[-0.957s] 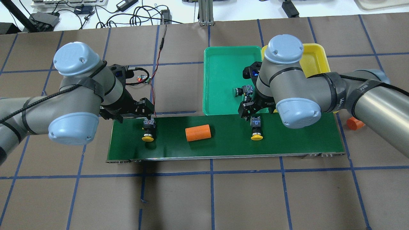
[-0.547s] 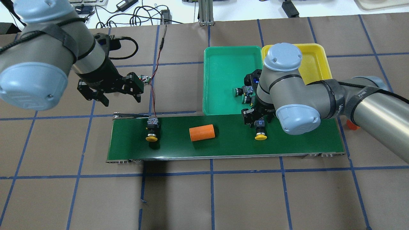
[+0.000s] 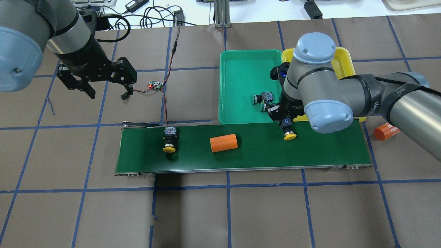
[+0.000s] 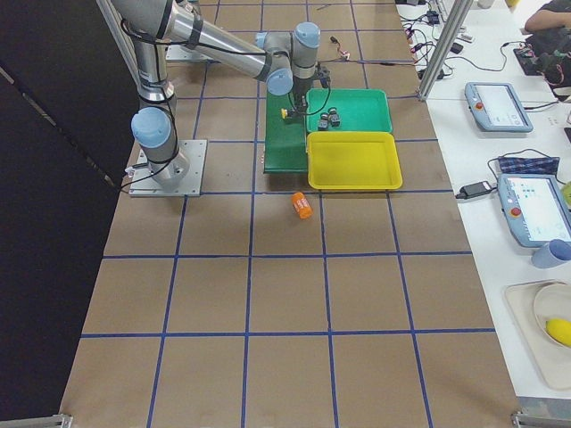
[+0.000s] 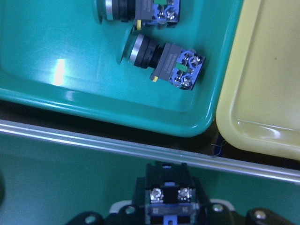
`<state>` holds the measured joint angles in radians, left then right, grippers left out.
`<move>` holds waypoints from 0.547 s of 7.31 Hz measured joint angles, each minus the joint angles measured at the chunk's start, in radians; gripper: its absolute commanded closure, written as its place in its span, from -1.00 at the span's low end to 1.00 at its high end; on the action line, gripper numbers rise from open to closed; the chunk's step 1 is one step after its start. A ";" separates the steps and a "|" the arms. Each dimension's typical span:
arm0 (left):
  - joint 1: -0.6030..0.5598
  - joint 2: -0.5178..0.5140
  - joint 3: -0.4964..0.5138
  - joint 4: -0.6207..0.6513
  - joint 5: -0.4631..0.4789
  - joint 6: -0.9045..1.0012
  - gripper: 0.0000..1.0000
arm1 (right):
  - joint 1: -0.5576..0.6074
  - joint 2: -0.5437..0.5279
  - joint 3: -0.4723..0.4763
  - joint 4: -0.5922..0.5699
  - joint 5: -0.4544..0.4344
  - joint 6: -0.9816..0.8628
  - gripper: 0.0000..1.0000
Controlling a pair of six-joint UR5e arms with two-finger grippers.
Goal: Sort buttons by color to trays
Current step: 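Drop the yellow button into the yellow tray with right while left withdraws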
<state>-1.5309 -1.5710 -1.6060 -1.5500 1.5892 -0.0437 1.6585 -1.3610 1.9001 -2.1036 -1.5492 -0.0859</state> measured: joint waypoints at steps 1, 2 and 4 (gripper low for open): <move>0.004 -0.011 0.012 0.032 -0.001 0.002 -1.00 | -0.018 0.037 -0.068 0.000 -0.001 -0.004 0.85; 0.005 -0.023 0.018 0.066 0.000 0.002 -1.00 | -0.035 0.103 -0.159 0.004 -0.017 -0.007 0.80; 0.006 -0.039 0.033 0.087 -0.002 0.002 -1.00 | -0.076 0.214 -0.289 0.014 -0.063 -0.013 0.15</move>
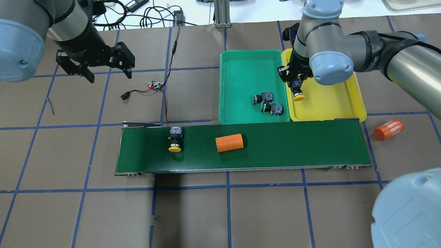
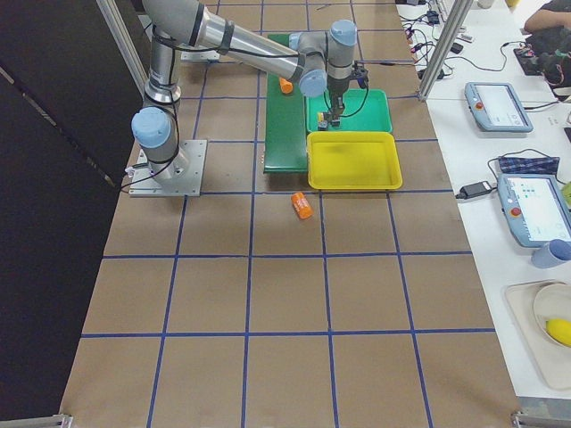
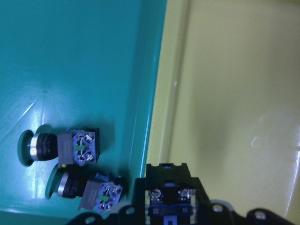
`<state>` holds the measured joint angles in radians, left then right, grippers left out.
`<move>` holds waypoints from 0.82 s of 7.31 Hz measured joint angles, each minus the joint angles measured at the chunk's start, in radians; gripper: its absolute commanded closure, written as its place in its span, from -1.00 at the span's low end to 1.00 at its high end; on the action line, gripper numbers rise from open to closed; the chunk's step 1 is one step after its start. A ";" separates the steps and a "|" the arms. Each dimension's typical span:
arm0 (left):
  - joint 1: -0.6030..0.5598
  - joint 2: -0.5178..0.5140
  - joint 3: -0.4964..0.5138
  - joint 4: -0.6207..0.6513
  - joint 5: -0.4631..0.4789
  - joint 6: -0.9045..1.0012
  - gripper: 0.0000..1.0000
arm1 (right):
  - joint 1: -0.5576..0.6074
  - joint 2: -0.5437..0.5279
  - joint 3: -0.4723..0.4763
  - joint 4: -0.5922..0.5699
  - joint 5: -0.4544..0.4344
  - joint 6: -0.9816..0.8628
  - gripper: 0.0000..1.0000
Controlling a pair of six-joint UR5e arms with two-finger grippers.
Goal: Sort buttons by color to trays
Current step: 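Drop the yellow button into the yellow tray with right while left withdraws, then move the right gripper down to the belt beside the orange battery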
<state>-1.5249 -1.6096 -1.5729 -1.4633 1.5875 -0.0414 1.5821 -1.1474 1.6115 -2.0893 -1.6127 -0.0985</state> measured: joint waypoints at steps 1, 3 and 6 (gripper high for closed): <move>0.000 -0.010 0.017 -0.004 0.002 0.000 -1.00 | -0.016 0.043 -0.027 -0.003 -0.008 -0.002 -0.94; 0.001 -0.016 0.033 -0.022 0.004 0.000 -1.00 | -0.026 0.084 -0.041 -0.030 -0.010 -0.002 -1.00; 0.034 0.005 0.033 -0.070 -0.019 0.001 -1.00 | -0.026 0.019 -0.029 0.044 -0.007 -0.007 -1.00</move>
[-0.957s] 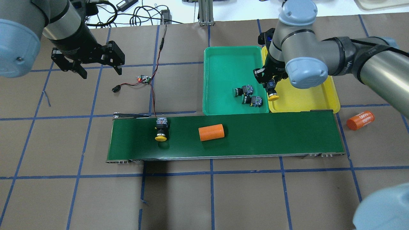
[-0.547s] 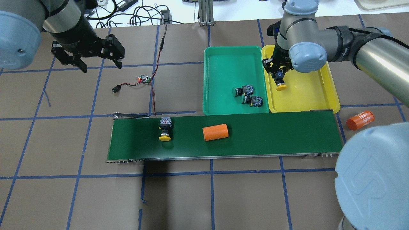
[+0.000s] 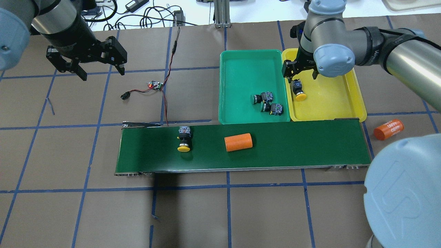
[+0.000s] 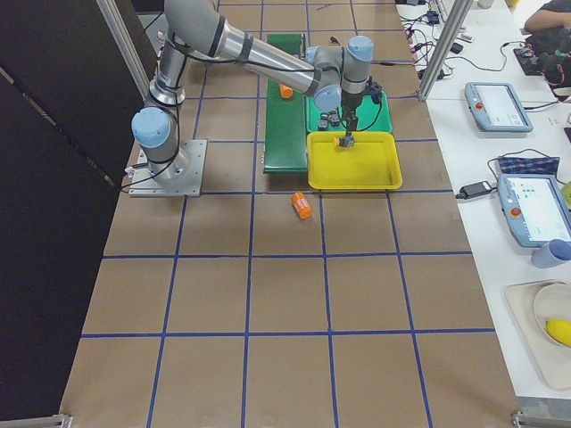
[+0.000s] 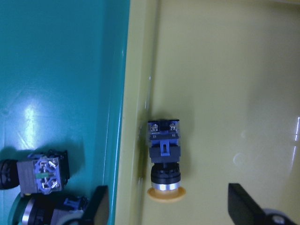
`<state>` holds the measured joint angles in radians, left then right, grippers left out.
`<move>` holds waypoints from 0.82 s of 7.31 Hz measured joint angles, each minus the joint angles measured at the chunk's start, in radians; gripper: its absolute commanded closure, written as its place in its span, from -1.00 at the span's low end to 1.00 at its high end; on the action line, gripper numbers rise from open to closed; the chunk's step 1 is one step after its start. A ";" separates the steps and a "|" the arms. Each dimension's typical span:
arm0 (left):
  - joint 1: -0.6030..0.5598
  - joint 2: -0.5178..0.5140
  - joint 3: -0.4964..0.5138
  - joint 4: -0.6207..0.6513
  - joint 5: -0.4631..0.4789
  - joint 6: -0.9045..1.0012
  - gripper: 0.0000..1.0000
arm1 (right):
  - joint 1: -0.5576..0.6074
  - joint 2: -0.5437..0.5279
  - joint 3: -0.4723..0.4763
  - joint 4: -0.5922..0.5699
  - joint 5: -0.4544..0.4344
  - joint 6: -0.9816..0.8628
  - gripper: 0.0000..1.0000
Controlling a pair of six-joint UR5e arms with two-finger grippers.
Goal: Sort buttons by color to trays
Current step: 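Move the right gripper down to the belt beside the orange battery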
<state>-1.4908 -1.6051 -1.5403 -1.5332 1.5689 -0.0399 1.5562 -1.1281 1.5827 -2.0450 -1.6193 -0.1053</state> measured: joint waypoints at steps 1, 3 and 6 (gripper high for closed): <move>-0.001 0.009 -0.006 -0.005 -0.008 0.000 -1.00 | 0.003 -0.057 0.007 0.075 0.003 -0.014 -1.00; -0.006 0.019 -0.012 -0.006 -0.017 0.001 -1.00 | 0.009 -0.182 0.064 0.166 0.006 -0.056 -1.00; -0.007 0.025 -0.012 -0.003 -0.019 -0.007 -1.00 | 0.009 -0.379 0.227 0.185 -0.003 -0.100 -1.00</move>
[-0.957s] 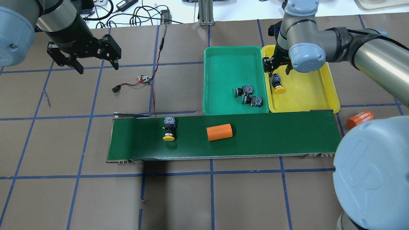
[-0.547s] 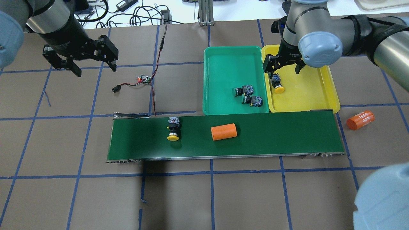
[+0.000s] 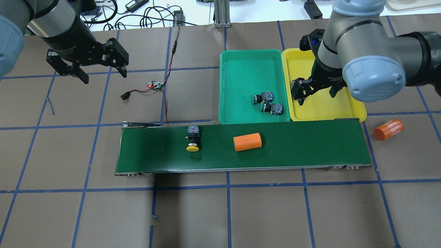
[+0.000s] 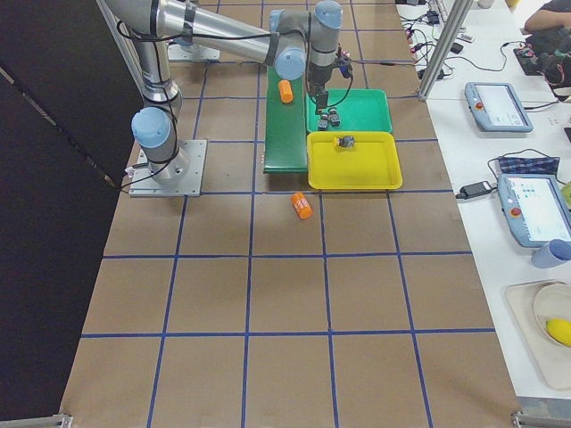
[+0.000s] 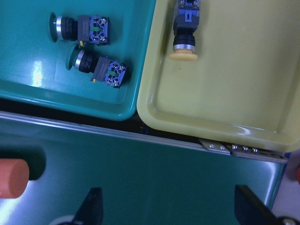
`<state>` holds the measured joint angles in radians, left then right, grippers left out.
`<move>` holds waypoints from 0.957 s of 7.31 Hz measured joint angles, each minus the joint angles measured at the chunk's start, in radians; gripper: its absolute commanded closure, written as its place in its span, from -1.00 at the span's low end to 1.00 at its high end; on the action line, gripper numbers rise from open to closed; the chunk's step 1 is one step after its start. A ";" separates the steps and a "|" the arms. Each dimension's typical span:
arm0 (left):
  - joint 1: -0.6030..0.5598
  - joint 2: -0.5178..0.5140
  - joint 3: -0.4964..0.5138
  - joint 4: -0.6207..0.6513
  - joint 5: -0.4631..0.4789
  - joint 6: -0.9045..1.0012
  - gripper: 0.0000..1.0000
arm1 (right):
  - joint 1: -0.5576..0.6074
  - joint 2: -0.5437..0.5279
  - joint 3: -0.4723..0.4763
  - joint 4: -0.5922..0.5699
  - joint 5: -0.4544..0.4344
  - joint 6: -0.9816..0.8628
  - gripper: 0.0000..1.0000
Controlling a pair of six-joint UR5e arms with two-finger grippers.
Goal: Sort buttons by color to trays
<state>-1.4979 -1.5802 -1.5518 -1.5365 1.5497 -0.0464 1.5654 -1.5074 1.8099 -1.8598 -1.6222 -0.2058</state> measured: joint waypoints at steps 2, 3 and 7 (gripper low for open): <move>0.003 -0.001 0.003 0.000 0.005 0.005 -1.00 | -0.006 -0.063 0.092 -0.005 -0.001 -0.015 -1.00; 0.004 -0.001 0.002 0.003 0.008 0.006 -1.00 | -0.005 -0.071 0.129 -0.010 0.005 -0.027 -1.00; 0.008 -0.004 0.006 0.006 0.009 0.006 -1.00 | 0.002 -0.080 0.180 -0.013 0.013 -0.033 -1.00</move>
<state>-1.4894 -1.5844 -1.5460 -1.5310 1.5592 -0.0403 1.5673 -1.5878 1.9896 -1.8729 -1.6095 -0.2388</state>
